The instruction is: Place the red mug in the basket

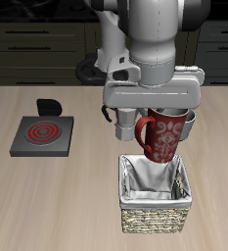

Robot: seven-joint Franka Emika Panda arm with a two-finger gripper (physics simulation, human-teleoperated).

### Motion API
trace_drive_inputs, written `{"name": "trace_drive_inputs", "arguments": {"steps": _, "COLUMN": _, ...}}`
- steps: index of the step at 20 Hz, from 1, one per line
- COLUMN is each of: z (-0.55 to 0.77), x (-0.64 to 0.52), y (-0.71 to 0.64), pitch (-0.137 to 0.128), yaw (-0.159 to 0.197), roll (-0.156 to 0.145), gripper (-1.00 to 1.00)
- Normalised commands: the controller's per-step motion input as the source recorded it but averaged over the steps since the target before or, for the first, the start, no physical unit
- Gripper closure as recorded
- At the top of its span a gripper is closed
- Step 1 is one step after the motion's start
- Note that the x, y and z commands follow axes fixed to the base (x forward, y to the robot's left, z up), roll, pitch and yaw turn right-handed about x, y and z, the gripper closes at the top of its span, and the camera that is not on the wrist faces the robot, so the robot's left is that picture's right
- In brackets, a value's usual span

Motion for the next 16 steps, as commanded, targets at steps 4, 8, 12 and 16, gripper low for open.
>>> {"name": "trace_drive_inputs", "arguments": {"steps": 4, "z": -0.26, "x": 0.08, "y": -0.04, "pitch": 0.045, "yaw": 0.044, "roll": -0.005, "gripper": 1.0}}
{"name": "trace_drive_inputs", "arguments": {"steps": 8, "z": -0.13, "x": 0.07, "y": -0.06, "pitch": 0.013, "yaw": 0.021, "roll": -0.011, "gripper": 1.0}}
{"name": "trace_drive_inputs", "arguments": {"steps": 12, "z": -0.06, "x": 0.11, "y": -0.05, "pitch": 0.003, "yaw": 0.012, "roll": -0.019, "gripper": 1.0}}
{"name": "trace_drive_inputs", "arguments": {"steps": 16, "z": -0.33, "x": 0.12, "y": 0.0, "pitch": 0.041, "yaw": 0.01, "roll": -0.01, "gripper": 1.0}}
